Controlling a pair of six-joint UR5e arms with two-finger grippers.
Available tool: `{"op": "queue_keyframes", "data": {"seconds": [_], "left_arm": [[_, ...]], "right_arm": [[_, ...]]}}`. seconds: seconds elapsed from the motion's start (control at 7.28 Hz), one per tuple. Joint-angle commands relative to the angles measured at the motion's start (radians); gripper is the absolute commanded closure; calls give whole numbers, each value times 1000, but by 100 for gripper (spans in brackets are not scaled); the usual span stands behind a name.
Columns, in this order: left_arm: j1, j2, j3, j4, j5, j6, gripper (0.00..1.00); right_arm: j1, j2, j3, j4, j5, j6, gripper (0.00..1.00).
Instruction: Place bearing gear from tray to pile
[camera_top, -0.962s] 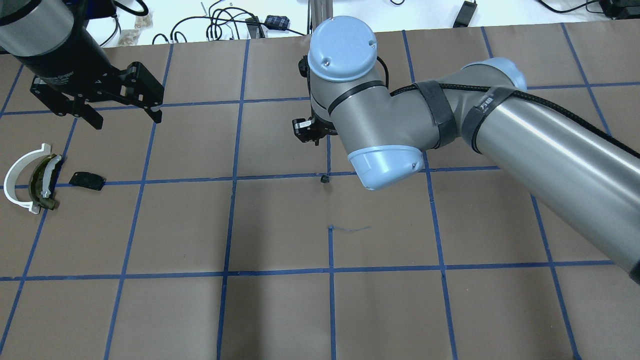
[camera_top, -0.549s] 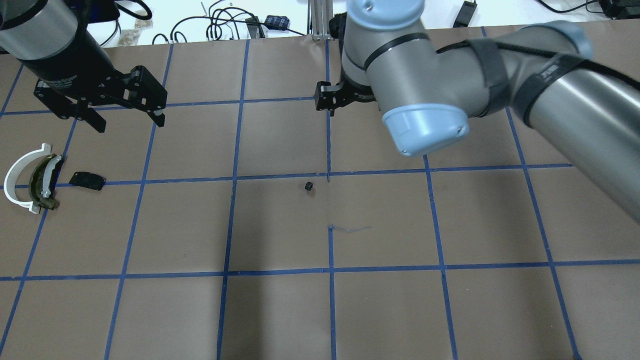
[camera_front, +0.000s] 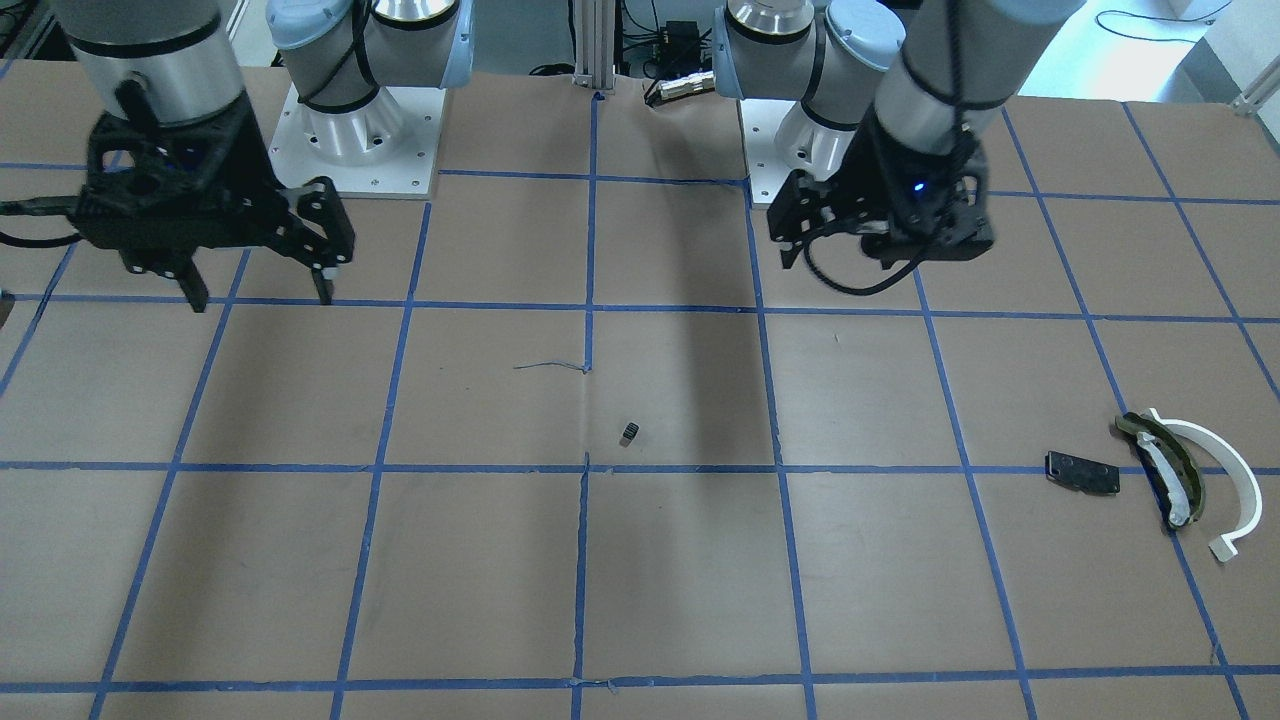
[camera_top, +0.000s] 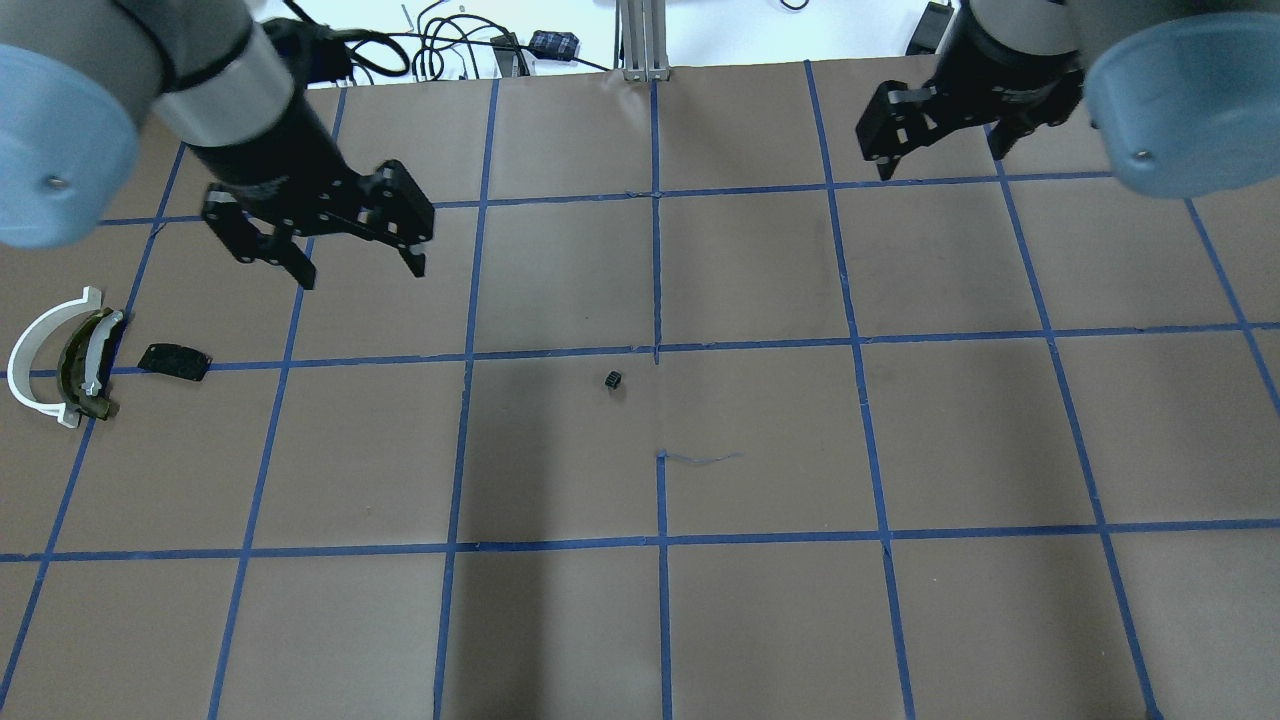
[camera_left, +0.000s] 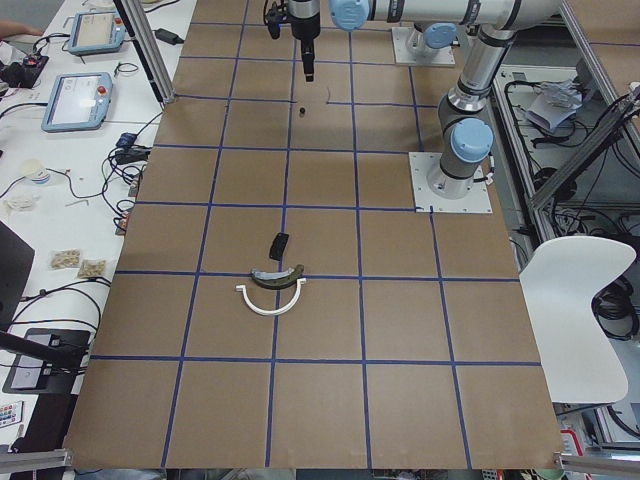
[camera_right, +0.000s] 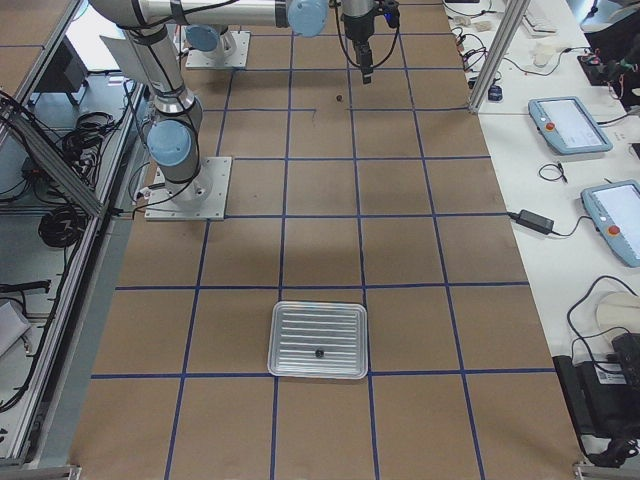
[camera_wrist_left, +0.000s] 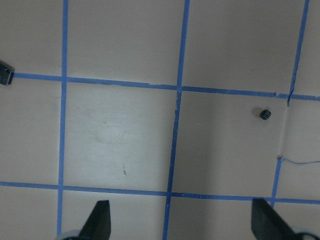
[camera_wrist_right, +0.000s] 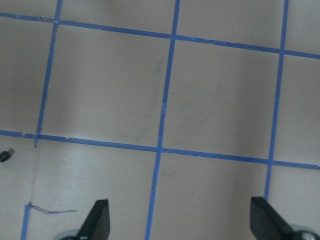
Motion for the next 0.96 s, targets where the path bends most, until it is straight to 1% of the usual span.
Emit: {"op": "queue_keyframes", "data": {"seconds": [0.0, 0.14, 0.27, 0.41, 0.55, 0.69, 0.82], "left_arm": [[-138, -125, -130, 364, 13, -2, 0], [-181, -177, -173, 433, 11, -9, 6], [-213, -232, -210, 549, 8, -12, 2], [-223, -281, -230, 617, 2, -15, 0], [-238, -324, -232, 639, 12, -19, 0], [-249, -352, -233, 706, 11, -23, 0], [-258, -378, -235, 741, 2, -60, 0]], "right_arm": [[-144, -41, -4, 62, -95, -174, 0], [-202, -42, -2, 62, -97, -300, 0], [-268, -42, -1, 64, -94, -415, 0], [-343, -42, 2, 73, -88, -454, 0], [-402, -41, 8, 71, -88, -532, 0], [-470, -38, 13, 74, -83, -607, 0], [-553, -33, 25, 76, -68, -726, 1]]}}
